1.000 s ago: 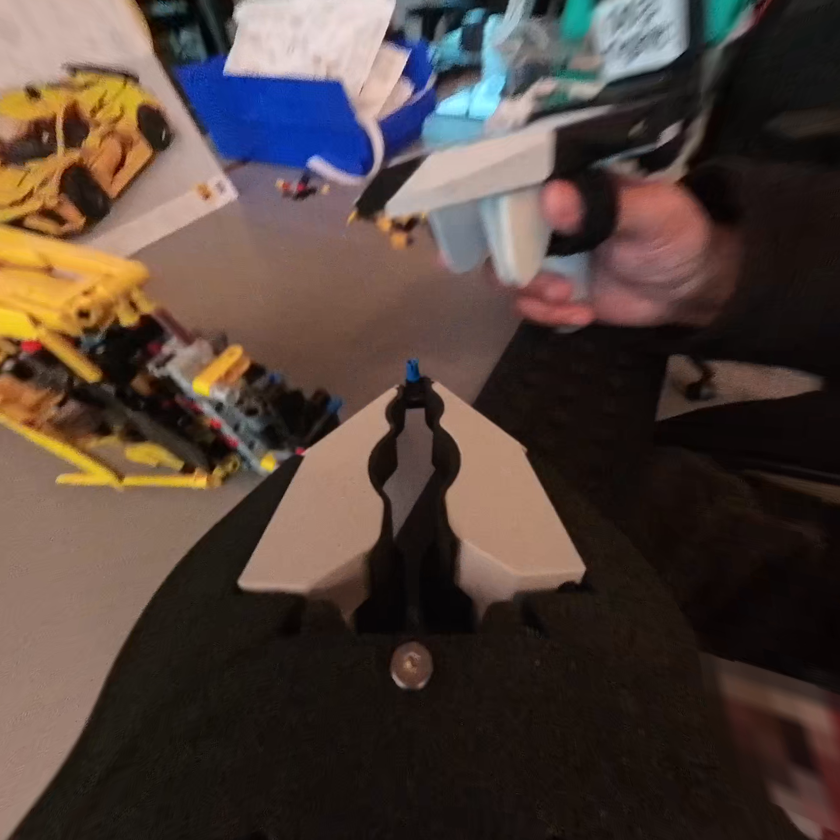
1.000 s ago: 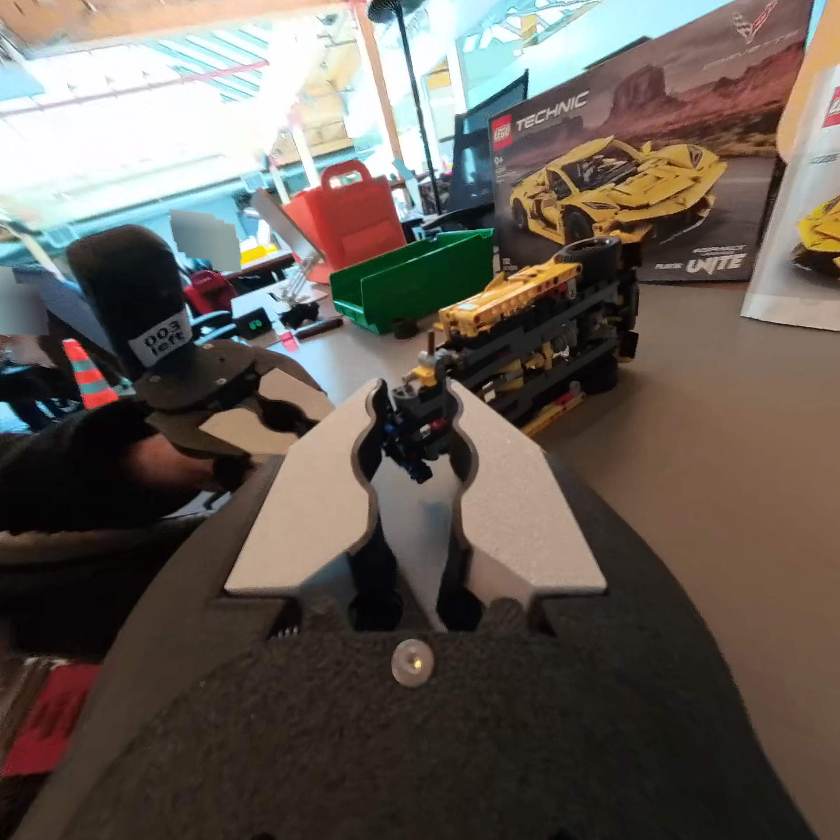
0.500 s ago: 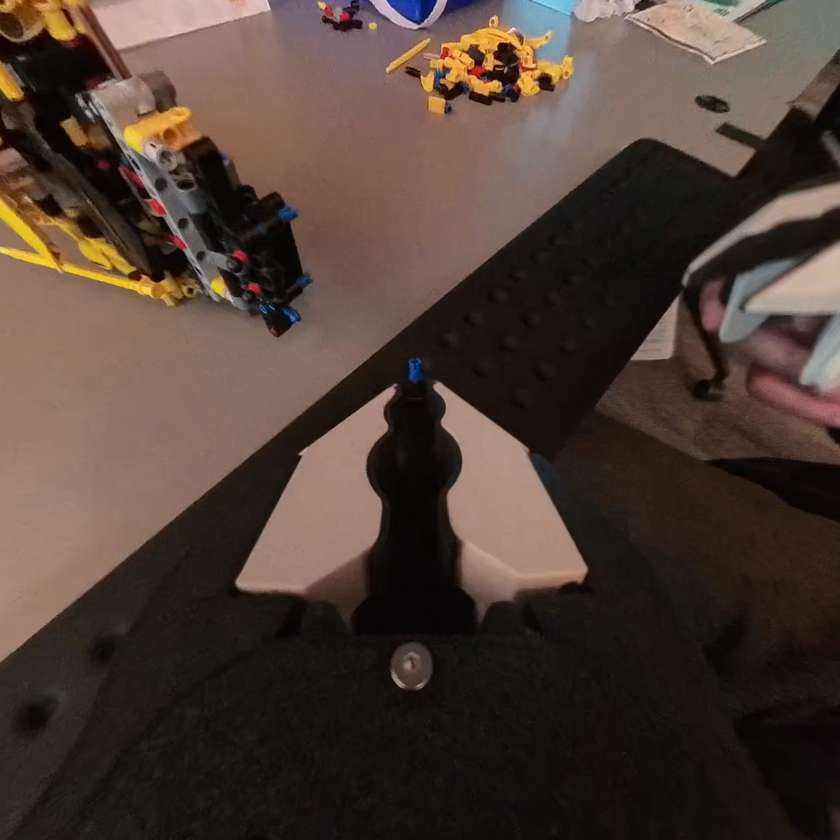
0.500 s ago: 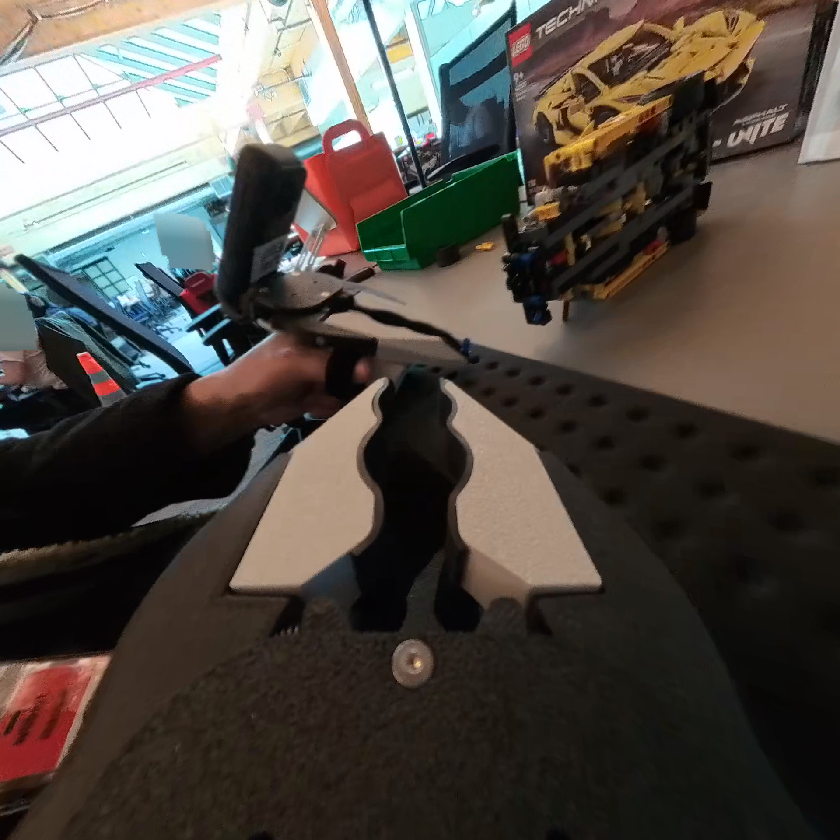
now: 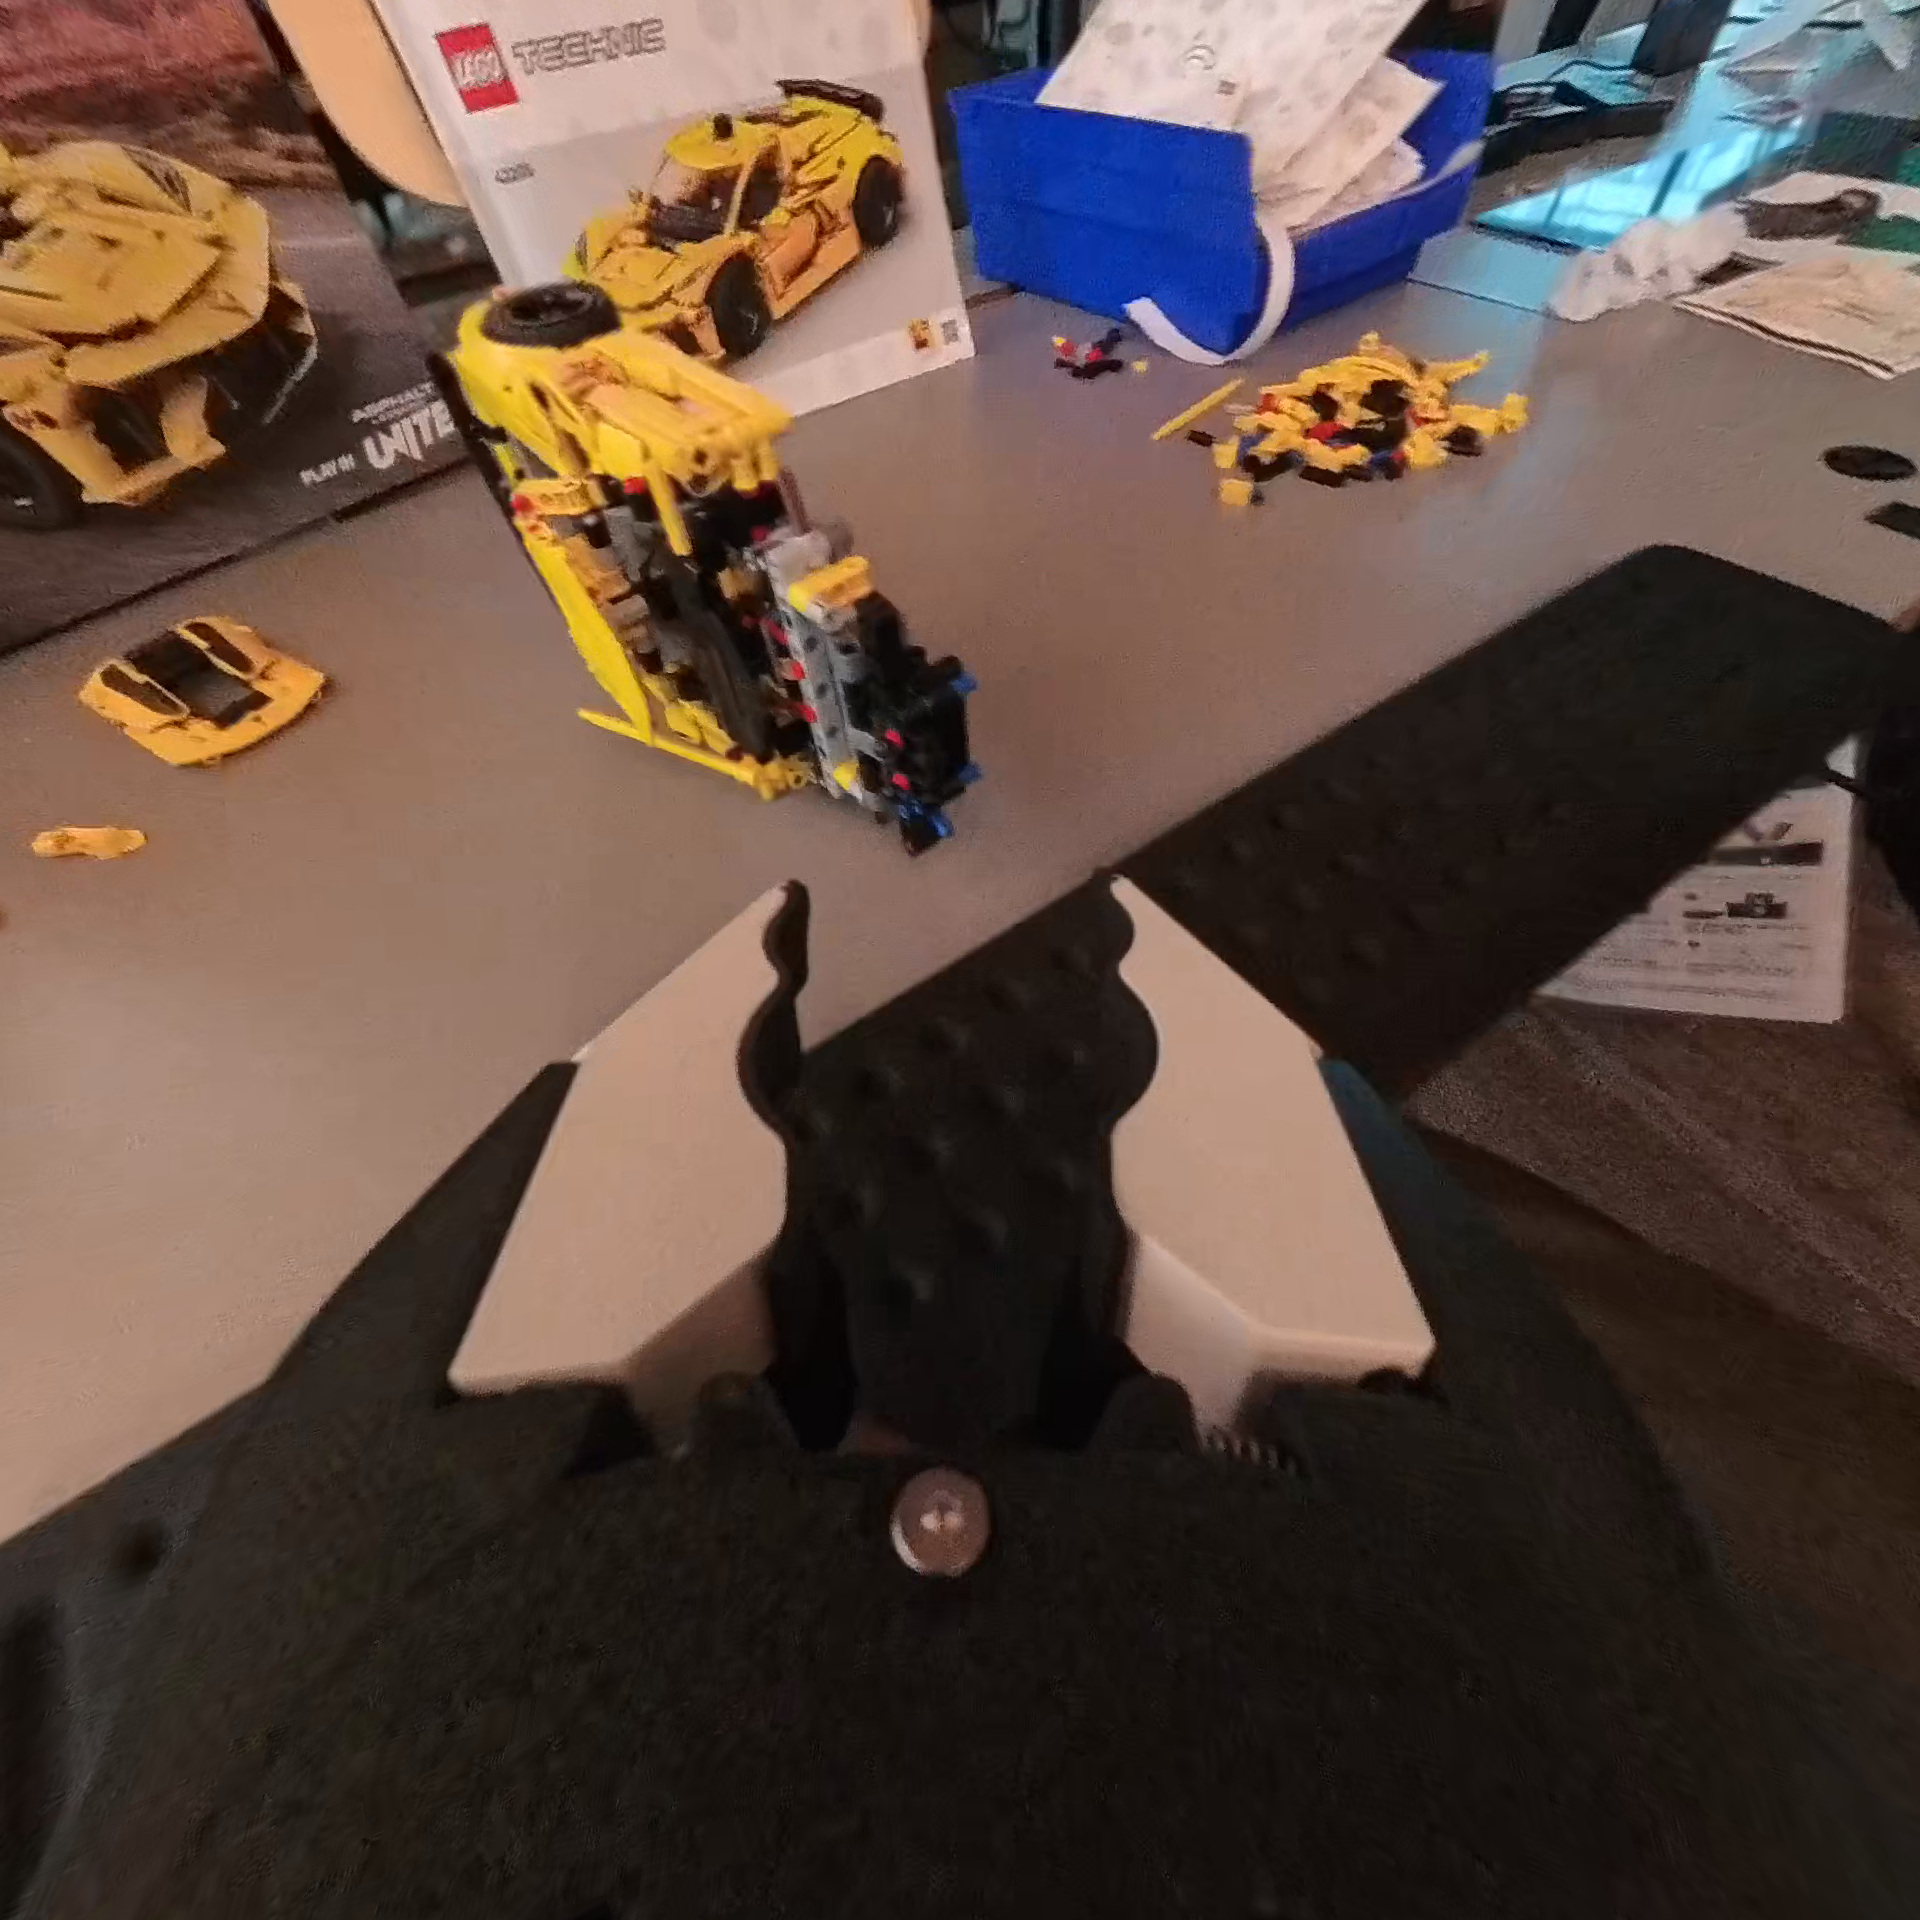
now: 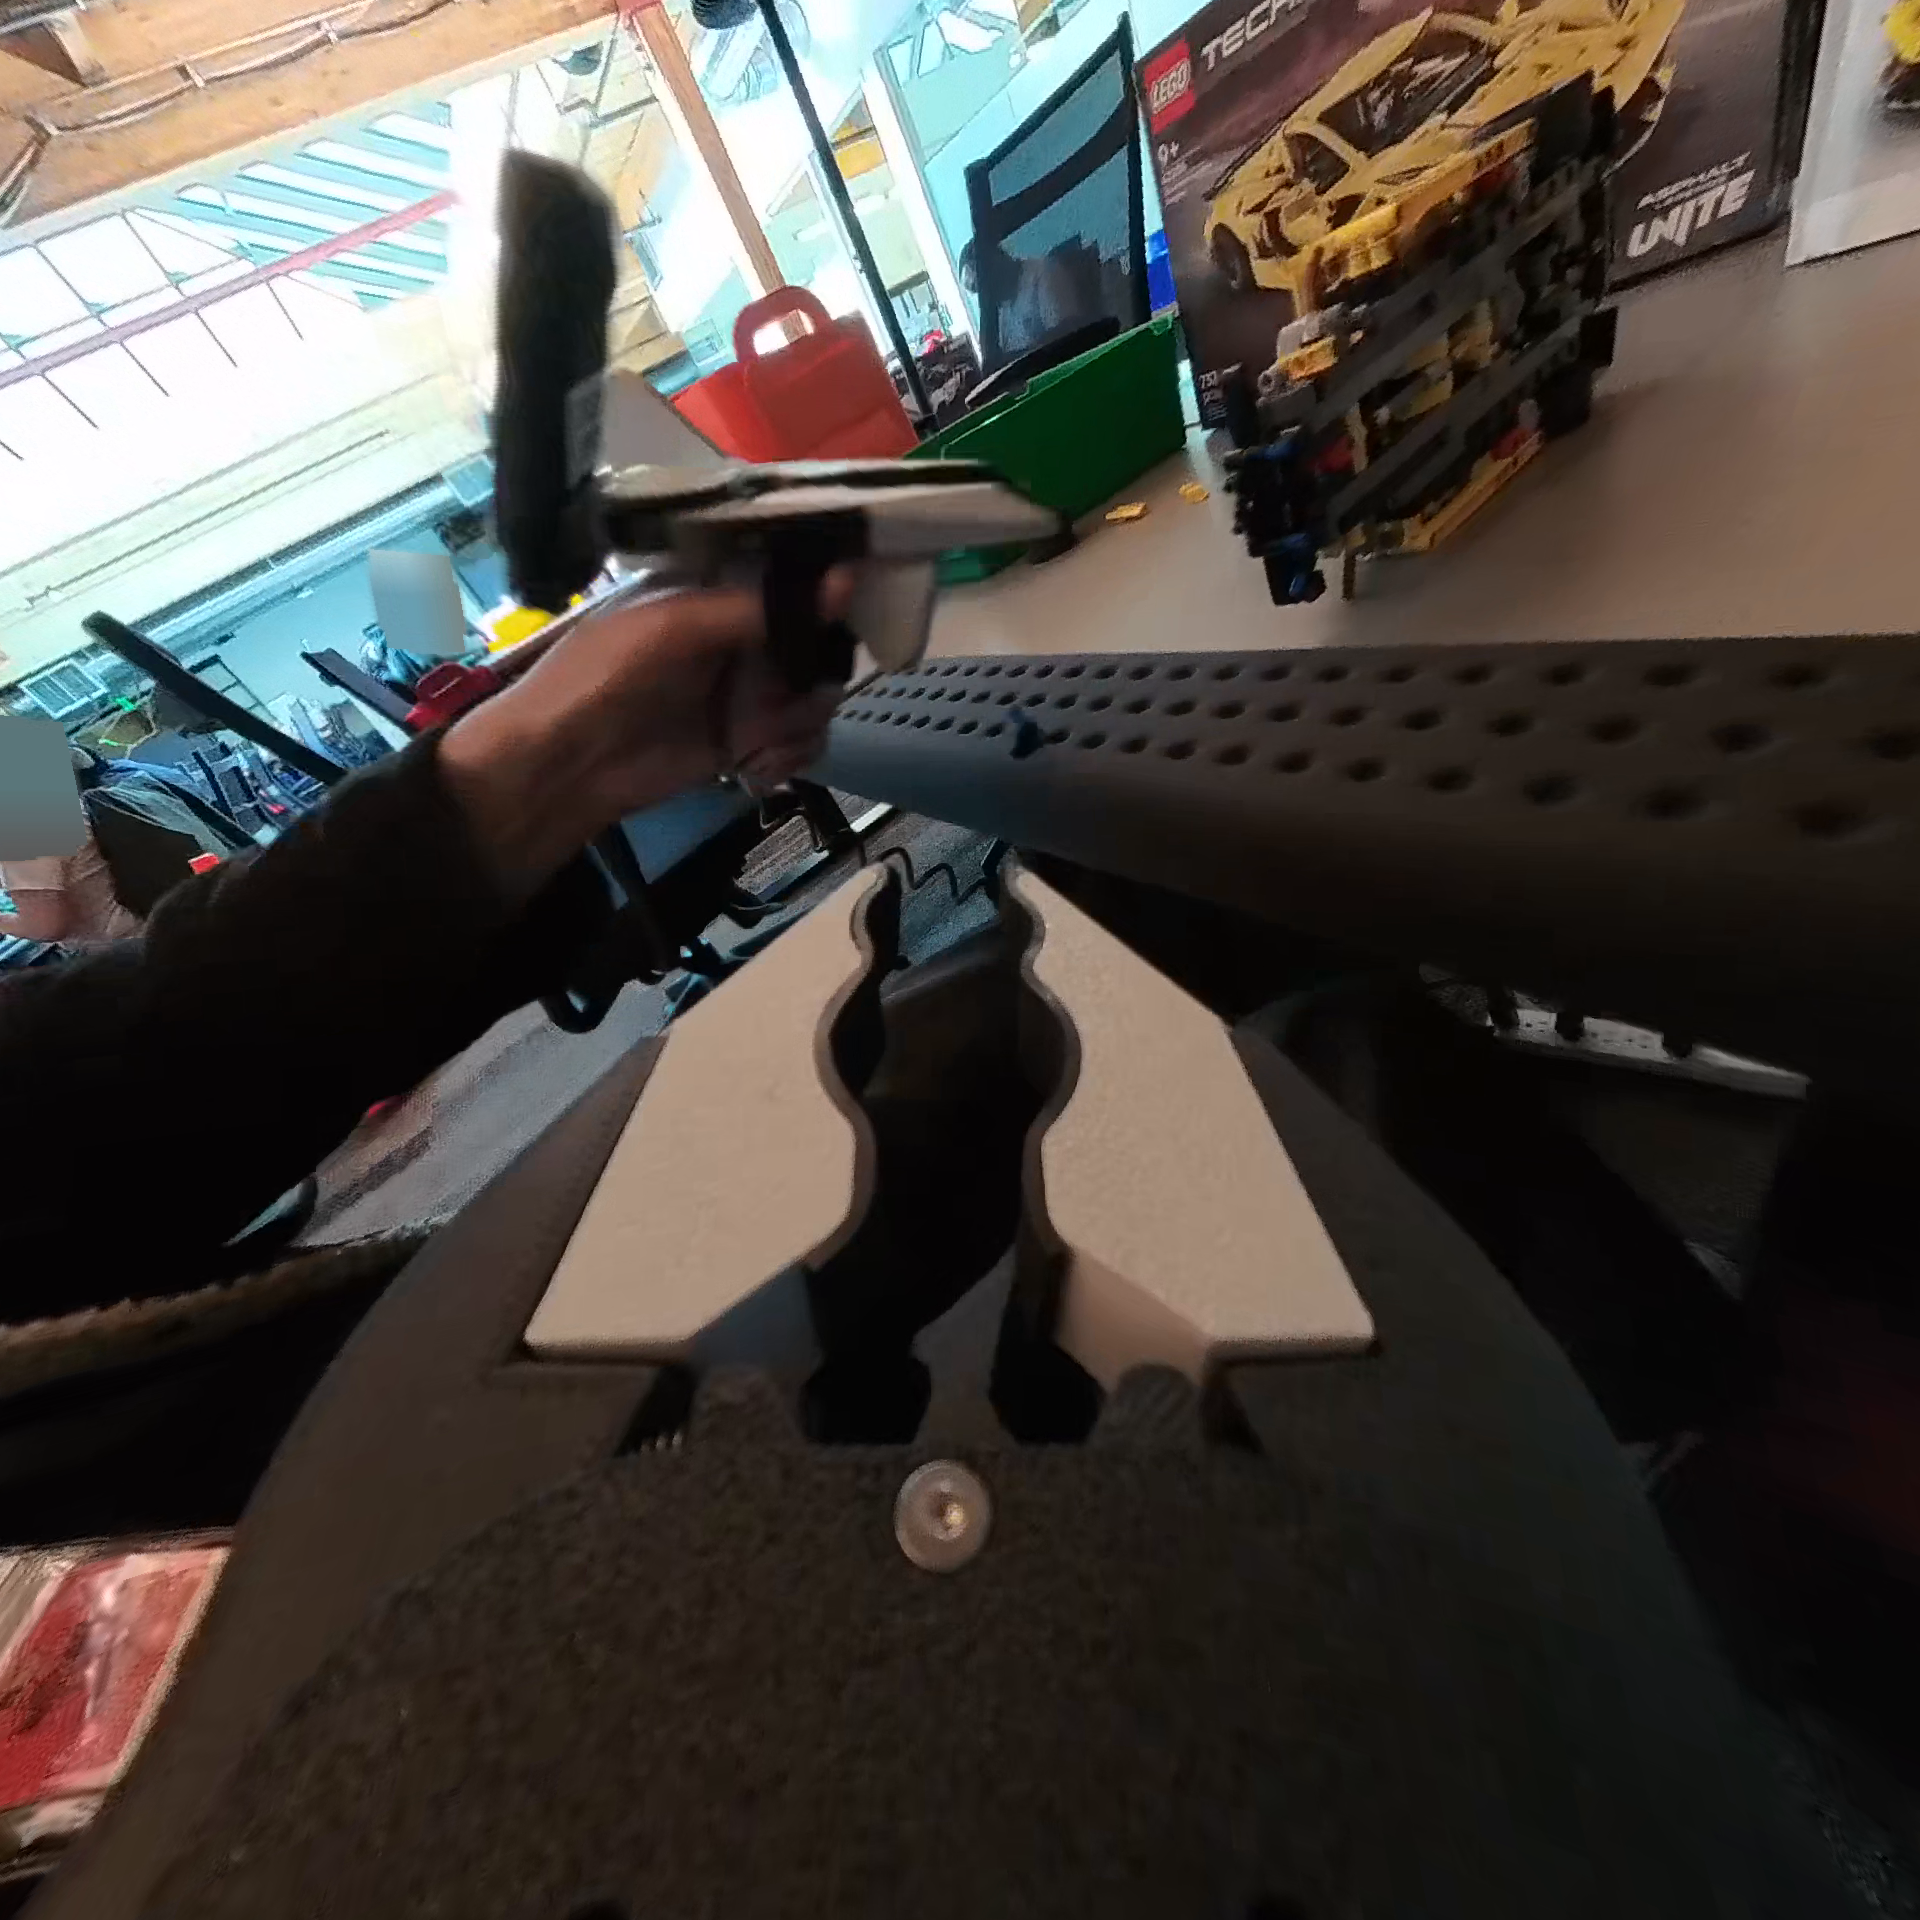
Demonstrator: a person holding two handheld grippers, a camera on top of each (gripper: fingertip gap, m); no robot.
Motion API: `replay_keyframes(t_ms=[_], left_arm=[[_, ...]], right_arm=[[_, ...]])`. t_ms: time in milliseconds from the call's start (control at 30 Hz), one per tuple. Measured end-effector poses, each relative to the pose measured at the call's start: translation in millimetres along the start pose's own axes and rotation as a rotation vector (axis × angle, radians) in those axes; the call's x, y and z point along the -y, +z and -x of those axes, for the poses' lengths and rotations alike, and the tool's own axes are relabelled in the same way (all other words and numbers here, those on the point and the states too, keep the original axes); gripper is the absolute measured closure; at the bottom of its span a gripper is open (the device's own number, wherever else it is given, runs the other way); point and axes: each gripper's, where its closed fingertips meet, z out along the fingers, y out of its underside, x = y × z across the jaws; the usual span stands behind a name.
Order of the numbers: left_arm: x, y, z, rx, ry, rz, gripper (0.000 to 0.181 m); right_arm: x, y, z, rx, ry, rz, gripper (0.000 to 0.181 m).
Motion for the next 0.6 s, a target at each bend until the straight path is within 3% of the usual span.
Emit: replay_keyframes(t_ms=[100,167,267,400,600], left_arm=[[-7.3,28.1,16.8,-0.028,-0.069,0.083,0.126],[-14.3,41.8,24.1,-0.05,-0.007,0.105,0.126],[-27.7,51.5,41.7,-0.024,0.126,0.179,0.127],[-13.5,55.8,45.3,-0.091,0.107,0.063,0.129],[-6.4,47.1,37.7,-0.206,0.046,-0.023,0.141]], right_arm=[[5.7,-1.0,10.6,0.026,0.02,-0.027,0.164],[10.1,-2.5,11.6,0.024,-0.009,-0.019,0.164],[15.7,-0.1,-20.1,-0.146,-0.011,-0.04,0.171],[4.4,23.3,-18.0,-0.033,0.125,0.005,0.154],[-0.8,18.8,-37.1,-0.058,0.123,0.011,0.157]])
